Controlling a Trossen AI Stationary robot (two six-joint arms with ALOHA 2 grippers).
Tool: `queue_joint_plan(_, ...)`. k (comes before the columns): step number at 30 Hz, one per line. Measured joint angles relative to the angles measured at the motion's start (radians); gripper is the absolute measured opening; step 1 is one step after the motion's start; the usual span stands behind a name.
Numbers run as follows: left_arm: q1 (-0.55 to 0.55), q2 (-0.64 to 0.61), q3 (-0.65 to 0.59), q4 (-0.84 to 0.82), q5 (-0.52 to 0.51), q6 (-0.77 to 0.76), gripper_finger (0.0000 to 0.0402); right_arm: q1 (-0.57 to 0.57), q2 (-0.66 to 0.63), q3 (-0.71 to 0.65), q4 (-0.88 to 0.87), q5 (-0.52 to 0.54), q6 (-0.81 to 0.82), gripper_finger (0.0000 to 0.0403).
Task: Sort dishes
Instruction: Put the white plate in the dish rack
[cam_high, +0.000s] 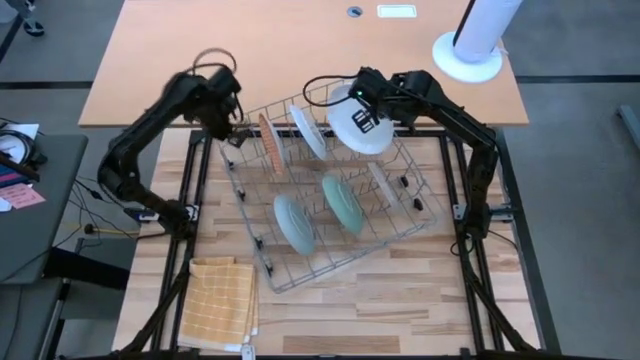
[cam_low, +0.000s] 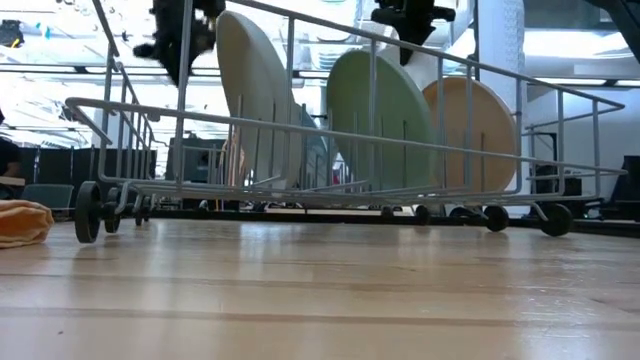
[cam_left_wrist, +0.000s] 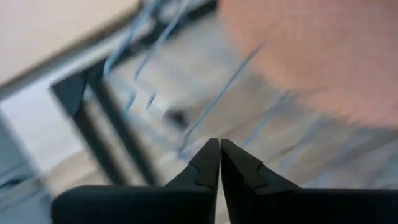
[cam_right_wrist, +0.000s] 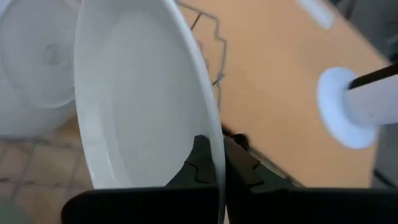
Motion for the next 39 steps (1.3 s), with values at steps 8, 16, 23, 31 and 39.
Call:
queue_joint_plan(8,-0.032,-0.026,0.084,0.401,0.157,-0.130,0.0091,-0.021,-0.052,0.000,0.009,-0.059,0.093,0.0003)
queue_joint_plan(16,-0.160,0.035,0.079,0.676,0.227,-0.142,0.0197,-0.003,-0.128,0.000,0.008,-0.131,0.161,0.0003)
queue_joint_plan(23,-0.231,0.080,0.079,0.840,0.284,-0.102,0.0245,0.063,-0.197,0.000,0.043,-0.115,0.101,0.0003)
queue_joint_plan(31,-0.237,0.182,0.078,0.914,0.508,-0.156,0.0249,0.155,-0.205,0.000,0.149,-0.070,-0.054,0.0003)
queue_joint_plan(39,-0.251,0.205,0.078,0.935,0.490,-0.162,0.0176,0.173,-0.187,-0.001,0.180,-0.047,-0.075,0.0004)
